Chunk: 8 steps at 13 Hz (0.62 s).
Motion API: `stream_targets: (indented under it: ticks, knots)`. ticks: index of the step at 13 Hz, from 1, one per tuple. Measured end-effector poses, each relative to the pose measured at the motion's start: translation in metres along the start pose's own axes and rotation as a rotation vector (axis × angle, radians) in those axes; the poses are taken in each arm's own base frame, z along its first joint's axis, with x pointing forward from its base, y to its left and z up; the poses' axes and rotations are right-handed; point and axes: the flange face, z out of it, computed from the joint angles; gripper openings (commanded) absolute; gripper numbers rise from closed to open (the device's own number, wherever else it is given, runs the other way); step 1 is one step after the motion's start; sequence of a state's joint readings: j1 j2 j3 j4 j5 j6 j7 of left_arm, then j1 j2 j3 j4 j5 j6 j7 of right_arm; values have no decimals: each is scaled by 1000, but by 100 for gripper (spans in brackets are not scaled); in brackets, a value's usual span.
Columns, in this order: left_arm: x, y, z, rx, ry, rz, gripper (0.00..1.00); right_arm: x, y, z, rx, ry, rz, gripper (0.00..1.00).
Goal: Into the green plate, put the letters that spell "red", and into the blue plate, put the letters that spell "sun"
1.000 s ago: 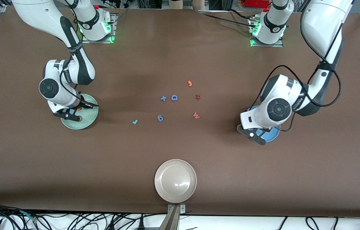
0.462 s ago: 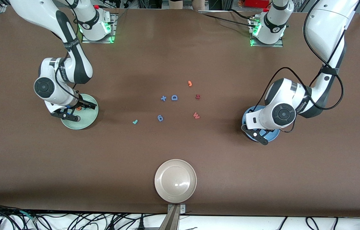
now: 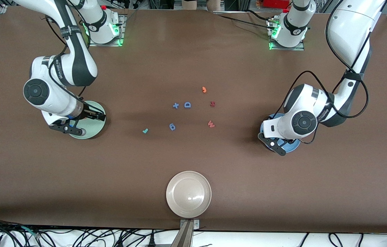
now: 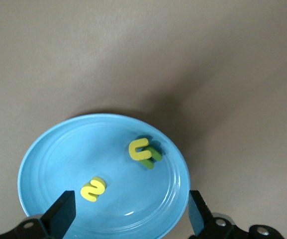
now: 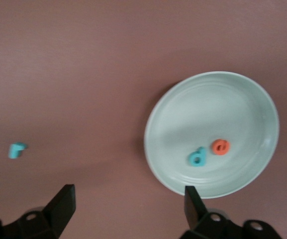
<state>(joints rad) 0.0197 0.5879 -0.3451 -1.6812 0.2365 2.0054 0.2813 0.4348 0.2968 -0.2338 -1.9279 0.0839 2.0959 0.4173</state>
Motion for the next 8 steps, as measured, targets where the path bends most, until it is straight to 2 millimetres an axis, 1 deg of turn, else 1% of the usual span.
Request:
stream_targets:
  ticks: [1, 2, 3, 4, 5, 6, 8]
  knots:
    - [4, 3, -9, 8, 17, -2, 100, -5, -24, -3, 9, 7, 40, 98]
    - [10, 6, -24, 19, 44, -15, 100, -9, -49, 1, 13, 8, 81, 98]
    - [14, 9, -42, 29, 69, -33, 100, -12, -72, 10, 17, 9, 117, 98]
    - [16, 12, -63, 38, 83, -63, 100, -12, -90, 25, 24, 14, 146, 97]
    - [15, 13, -85, 44, 86, -94, 100, -11, -101, 40, 27, 19, 161, 96]
    - [12, 14, -112, 40, 86, -126, 100, -8, -107, 58, 31, 20, 175, 96]
    - [0, 15, -175, 6, 100, -191, 100, -6, -121, 92, 73, 27, 210, 96]
